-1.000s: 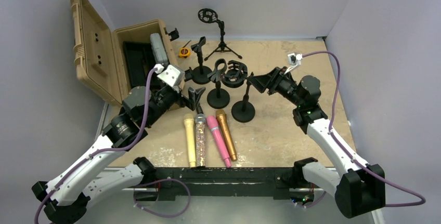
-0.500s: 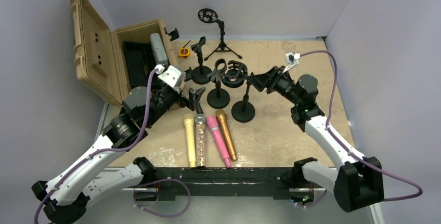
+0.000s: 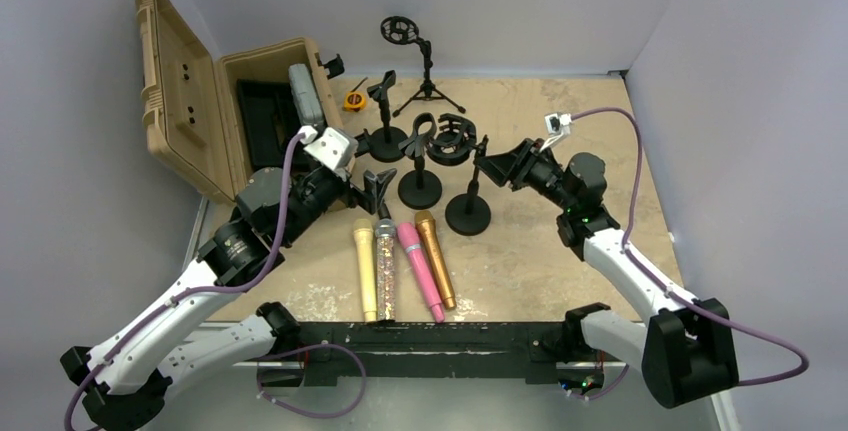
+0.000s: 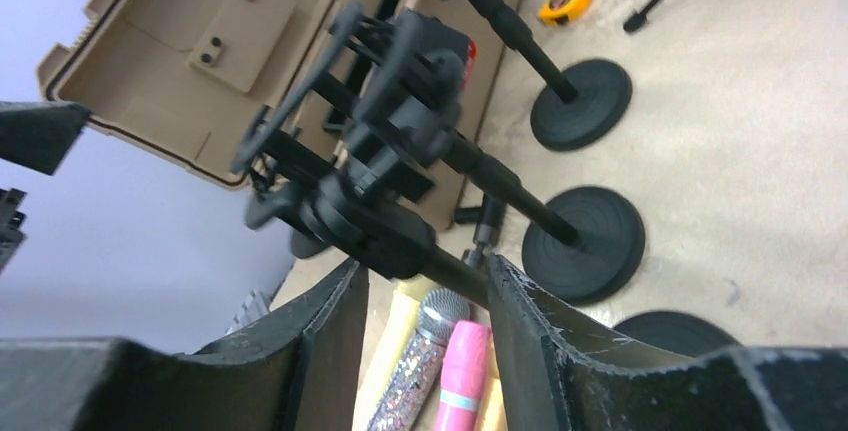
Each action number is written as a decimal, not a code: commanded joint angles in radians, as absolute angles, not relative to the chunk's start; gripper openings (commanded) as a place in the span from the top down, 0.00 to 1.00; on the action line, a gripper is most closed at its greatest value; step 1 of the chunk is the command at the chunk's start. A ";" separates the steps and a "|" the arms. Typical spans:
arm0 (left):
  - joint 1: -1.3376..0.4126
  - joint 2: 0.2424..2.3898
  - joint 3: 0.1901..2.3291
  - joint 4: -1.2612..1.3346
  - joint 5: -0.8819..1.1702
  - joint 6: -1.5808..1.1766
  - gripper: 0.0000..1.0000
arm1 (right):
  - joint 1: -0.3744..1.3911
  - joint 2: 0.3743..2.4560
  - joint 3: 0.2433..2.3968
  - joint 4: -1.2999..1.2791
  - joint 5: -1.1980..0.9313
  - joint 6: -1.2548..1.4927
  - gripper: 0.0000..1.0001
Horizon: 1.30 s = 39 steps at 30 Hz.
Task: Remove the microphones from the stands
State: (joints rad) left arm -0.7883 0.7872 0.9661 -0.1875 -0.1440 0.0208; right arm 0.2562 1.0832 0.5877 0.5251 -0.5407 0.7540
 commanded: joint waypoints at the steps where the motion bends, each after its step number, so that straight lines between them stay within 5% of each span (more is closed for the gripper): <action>1: -0.797 0.769 0.951 -0.139 -0.156 0.040 0.04 | 0.255 1.092 0.567 0.485 -0.536 0.716 0.55; 6: -0.800 0.767 0.951 -0.139 -0.158 0.044 0.04 | 0.255 1.076 0.634 0.505 -0.588 0.724 0.40; 16: -0.814 0.755 0.948 -0.138 -0.172 0.056 0.04 | 0.253 1.119 0.727 0.535 -0.623 0.745 0.31; 26: -0.822 0.750 0.945 -0.137 -0.180 0.064 0.04 | 0.253 1.170 0.729 0.551 -0.602 0.746 0.49; 33: -0.827 0.749 0.945 -0.135 -0.180 0.064 0.04 | 0.252 1.150 0.741 0.566 -0.612 0.764 0.36; 39: -0.831 0.747 0.945 -0.136 -0.183 0.067 0.04 | 0.249 1.166 0.736 0.558 -0.598 0.753 0.42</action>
State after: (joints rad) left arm -0.8219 0.7586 0.9508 -0.1802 -0.1692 0.0467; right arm 0.2543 1.1751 0.7067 0.5175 -0.5938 0.7582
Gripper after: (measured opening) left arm 0.959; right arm 0.621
